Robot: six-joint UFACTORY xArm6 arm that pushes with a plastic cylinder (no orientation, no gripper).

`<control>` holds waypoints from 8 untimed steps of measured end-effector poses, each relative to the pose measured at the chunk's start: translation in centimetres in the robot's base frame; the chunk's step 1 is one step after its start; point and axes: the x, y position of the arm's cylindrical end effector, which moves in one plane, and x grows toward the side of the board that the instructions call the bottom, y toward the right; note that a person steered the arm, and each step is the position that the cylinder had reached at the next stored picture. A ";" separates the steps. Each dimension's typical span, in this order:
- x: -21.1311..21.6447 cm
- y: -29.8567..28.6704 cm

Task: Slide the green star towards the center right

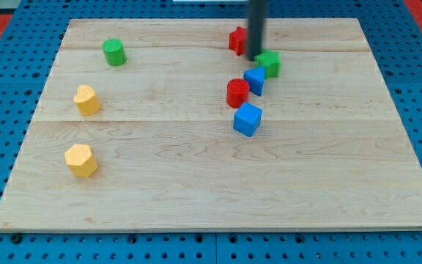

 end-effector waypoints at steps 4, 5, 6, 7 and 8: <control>-0.5 9.7; -1.0 9.7; -2.1 3.7; 0.5 -0.6; 4.0 4.8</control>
